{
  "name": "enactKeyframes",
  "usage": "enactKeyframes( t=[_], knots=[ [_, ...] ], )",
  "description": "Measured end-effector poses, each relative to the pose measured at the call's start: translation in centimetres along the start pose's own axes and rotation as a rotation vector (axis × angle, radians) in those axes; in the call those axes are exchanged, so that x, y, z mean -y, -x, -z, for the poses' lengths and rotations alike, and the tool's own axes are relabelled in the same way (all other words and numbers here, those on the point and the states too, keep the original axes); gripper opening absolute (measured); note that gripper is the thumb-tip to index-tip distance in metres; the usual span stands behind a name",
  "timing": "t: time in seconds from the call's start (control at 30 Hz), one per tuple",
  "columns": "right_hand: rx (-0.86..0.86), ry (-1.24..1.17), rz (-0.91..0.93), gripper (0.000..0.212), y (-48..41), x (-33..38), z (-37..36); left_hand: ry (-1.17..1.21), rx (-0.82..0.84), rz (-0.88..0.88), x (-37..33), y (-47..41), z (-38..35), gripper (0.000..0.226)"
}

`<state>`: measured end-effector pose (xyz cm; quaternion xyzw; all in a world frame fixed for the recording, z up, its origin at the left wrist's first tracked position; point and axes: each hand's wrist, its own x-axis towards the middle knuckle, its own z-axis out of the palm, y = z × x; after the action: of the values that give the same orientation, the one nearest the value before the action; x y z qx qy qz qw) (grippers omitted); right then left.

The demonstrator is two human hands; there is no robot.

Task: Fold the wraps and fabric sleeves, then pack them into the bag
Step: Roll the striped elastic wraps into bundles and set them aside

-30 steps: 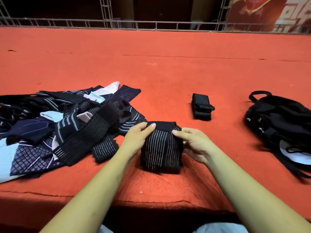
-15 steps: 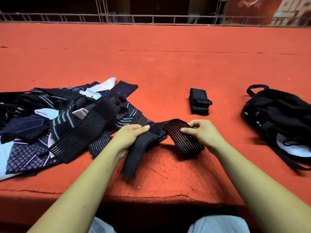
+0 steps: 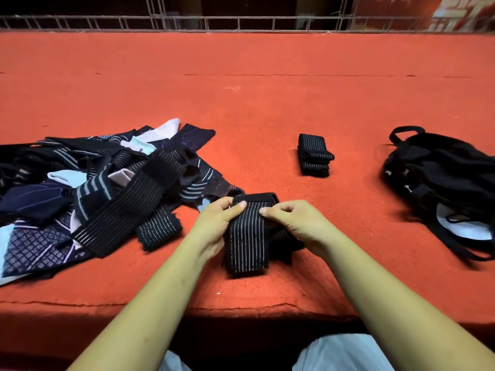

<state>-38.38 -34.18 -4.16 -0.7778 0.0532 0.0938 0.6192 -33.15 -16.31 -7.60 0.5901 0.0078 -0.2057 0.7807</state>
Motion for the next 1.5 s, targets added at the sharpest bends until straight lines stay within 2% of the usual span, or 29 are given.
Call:
enactKeyframes(
  t=[0.1,0.2,0.3,0.4,0.47,0.57,0.67,0.7,0.77,0.83,0.93,1.0,1.07,1.13,1.2,1.27,1.37,1.5],
  knots=[
    [0.118,0.124,0.029,0.030,0.3,-0.3,0.2,0.088,-0.055,-0.026,0.1,-0.2,-0.1,0.007],
    [0.153,0.193,0.022,0.033,0.3,-1.1,0.2,0.217,-0.115,-0.049,-0.1,-0.6,-0.4,0.008],
    [0.157,0.204,0.018,0.033,0.4,-2.0,0.3,0.306,-0.152,-0.069,-0.3,-1.0,-0.5,0.014],
    [0.050,0.071,0.000,0.019,0.5,-2.1,0.7,0.293,-0.170,-0.091,0.0,-1.3,-0.2,0.015],
    [-0.029,0.043,0.056,0.015,0.5,-1.6,1.0,0.171,-0.205,-0.081,0.3,-1.3,0.3,0.009],
    [-0.114,-0.016,0.179,0.007,0.4,-0.7,1.7,0.052,-0.260,-0.068,0.6,-1.3,0.8,0.022],
    [-0.094,-0.150,0.225,0.024,0.7,0.8,2.2,-0.048,-0.297,-0.106,0.5,-1.0,0.5,0.017],
    [-0.087,-0.163,0.247,0.022,0.7,1.4,2.3,-0.096,-0.265,-0.143,0.6,-1.0,0.6,0.030],
    [-0.038,-0.259,0.240,0.014,0.7,2.3,2.4,-0.269,-0.102,-0.229,0.6,-1.1,1.0,0.056],
    [0.074,-0.441,0.190,0.021,0.7,3.2,2.6,-0.594,0.008,-0.357,0.7,-0.9,1.1,0.046],
    [0.126,-0.431,0.211,0.033,0.5,4.4,3.0,-0.845,-0.060,-0.500,0.7,-0.7,0.9,0.006],
    [0.020,-0.378,0.246,0.023,0.2,5.1,3.2,-0.919,-0.139,-0.592,0.5,-0.9,0.7,0.020],
    [-0.085,-0.374,0.247,0.012,-0.3,5.8,3.7,-0.841,-0.071,-0.555,0.1,-0.9,0.4,0.023],
    [-0.148,-0.396,0.218,0.007,-0.8,6.4,4.2,-0.543,0.156,-0.328,-0.3,-0.1,-0.4,0.012],
    [-0.192,-0.436,0.184,0.008,-1.3,6.8,4.7,-0.298,0.321,-0.194,-0.3,0.4,-1.2,0.027],
    [-0.237,-0.476,0.162,0.009,-1.8,7.2,5.0,-0.158,0.425,-0.176,-0.1,0.8,-1.9,0.039],
    [-0.296,-0.541,0.150,0.009,-2.5,7.5,5.4,-0.003,0.453,-0.128,-0.2,1.6,-2.8,0.041],
    [-0.368,-0.631,0.195,0.013,-3.5,7.4,6.0,0.095,0.431,-0.010,0.3,2.4,-3.0,0.030]
  ],
)
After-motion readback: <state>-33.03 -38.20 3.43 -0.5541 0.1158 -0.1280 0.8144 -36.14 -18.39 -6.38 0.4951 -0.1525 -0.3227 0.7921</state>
